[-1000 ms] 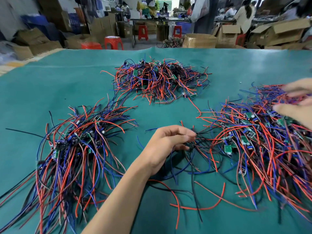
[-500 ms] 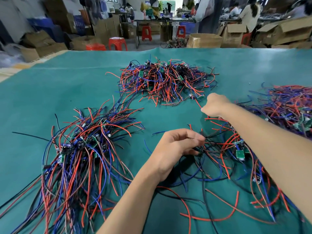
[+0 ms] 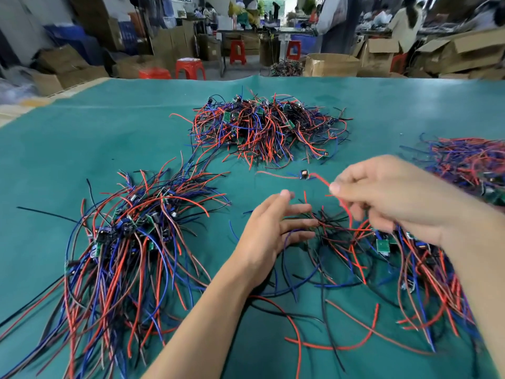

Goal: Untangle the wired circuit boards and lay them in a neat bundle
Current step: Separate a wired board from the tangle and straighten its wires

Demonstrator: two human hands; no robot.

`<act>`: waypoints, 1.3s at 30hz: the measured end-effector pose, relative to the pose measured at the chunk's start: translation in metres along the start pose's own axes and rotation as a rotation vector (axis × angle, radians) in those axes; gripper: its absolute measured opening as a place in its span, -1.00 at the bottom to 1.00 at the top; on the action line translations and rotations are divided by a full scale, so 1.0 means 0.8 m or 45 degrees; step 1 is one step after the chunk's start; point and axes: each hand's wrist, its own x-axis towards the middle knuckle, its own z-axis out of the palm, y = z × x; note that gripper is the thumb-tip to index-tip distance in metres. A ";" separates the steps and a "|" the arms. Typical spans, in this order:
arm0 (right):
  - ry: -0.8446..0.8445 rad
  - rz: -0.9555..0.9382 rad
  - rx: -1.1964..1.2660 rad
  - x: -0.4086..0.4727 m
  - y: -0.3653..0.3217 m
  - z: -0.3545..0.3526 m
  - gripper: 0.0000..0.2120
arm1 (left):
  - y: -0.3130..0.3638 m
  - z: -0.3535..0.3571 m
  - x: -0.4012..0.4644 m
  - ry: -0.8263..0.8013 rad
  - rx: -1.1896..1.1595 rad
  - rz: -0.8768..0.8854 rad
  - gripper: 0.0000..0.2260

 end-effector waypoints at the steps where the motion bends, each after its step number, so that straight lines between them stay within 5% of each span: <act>1: -0.044 0.006 0.022 -0.010 0.005 0.012 -0.80 | 0.002 -0.001 0.000 -0.004 -0.001 -0.010 -0.69; 10: -0.551 0.067 0.461 -0.019 0.053 0.076 -0.81 | -0.002 -0.007 -0.001 0.018 0.104 0.063 -0.82; 12: -0.482 0.030 0.456 -0.017 0.054 0.080 -0.82 | -0.001 -0.009 -0.003 -0.020 0.149 0.084 -0.82; 17: 0.259 -0.074 0.726 0.002 0.064 0.081 -0.87 | 0.002 -0.007 -0.005 -0.017 0.133 0.092 -0.65; 19: 0.387 -0.108 0.640 0.007 0.071 0.079 -0.92 | 0.000 -0.008 -0.006 -0.031 0.188 0.098 -0.65; 39: 0.106 -0.074 0.861 0.016 0.088 0.072 -0.89 | -0.002 -0.012 -0.009 -0.259 0.424 0.156 -0.80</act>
